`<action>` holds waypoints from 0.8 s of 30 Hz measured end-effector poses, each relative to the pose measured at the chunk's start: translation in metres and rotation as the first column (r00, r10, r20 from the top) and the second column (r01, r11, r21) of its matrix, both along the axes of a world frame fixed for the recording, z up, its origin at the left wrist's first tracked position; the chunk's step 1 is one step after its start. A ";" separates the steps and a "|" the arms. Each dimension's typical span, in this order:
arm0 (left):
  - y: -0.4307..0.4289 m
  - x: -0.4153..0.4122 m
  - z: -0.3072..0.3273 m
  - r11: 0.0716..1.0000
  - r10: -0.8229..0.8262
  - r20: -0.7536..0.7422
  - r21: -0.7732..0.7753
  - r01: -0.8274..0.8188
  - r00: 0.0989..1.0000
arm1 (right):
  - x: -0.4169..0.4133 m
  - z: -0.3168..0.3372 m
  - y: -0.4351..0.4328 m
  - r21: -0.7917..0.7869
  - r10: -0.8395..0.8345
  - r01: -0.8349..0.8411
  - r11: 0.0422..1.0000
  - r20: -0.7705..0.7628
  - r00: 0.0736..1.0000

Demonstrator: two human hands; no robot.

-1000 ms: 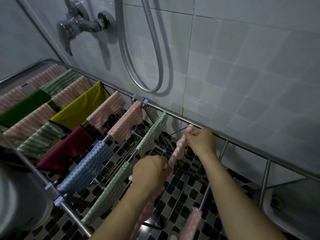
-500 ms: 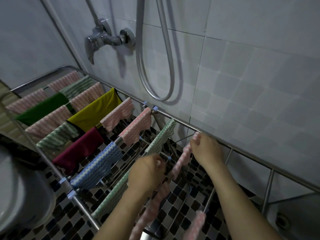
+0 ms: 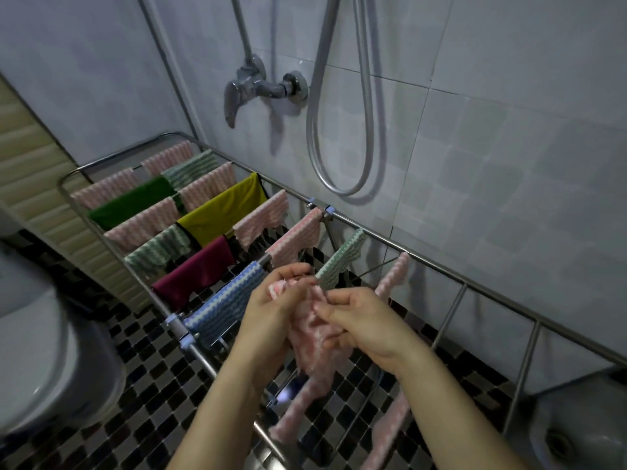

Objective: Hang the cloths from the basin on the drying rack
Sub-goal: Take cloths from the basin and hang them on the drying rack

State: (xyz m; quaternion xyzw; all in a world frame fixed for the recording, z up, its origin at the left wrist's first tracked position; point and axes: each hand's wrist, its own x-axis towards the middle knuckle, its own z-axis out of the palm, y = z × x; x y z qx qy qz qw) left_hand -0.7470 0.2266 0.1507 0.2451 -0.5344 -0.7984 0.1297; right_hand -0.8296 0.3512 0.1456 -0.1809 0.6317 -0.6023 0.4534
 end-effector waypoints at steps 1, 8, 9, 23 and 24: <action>-0.002 0.009 0.002 1.000 -0.007 -0.009 -0.008 0.007 1.000 | 0.009 0.002 -0.002 0.002 -0.044 0.044 0.999 -0.052 0.998; -0.016 0.082 0.013 0.999 -0.035 -0.009 0.028 0.035 0.999 | 0.071 0.024 -0.011 -0.169 -0.217 0.236 0.957 0.125 0.968; -0.018 0.090 0.011 1.000 -0.019 0.007 -0.007 0.019 1.000 | 0.077 0.026 -0.012 -0.182 -0.241 0.275 0.944 0.186 0.953; -0.017 0.157 0.017 0.922 -0.194 -0.045 -0.350 0.166 0.980 | 0.129 0.074 0.017 -0.280 -0.134 0.035 0.959 -0.341 0.930; -0.011 0.154 0.024 0.898 -0.299 -0.071 -0.358 0.256 0.952 | 0.127 0.077 0.019 -0.272 -0.103 0.003 0.962 -0.355 0.929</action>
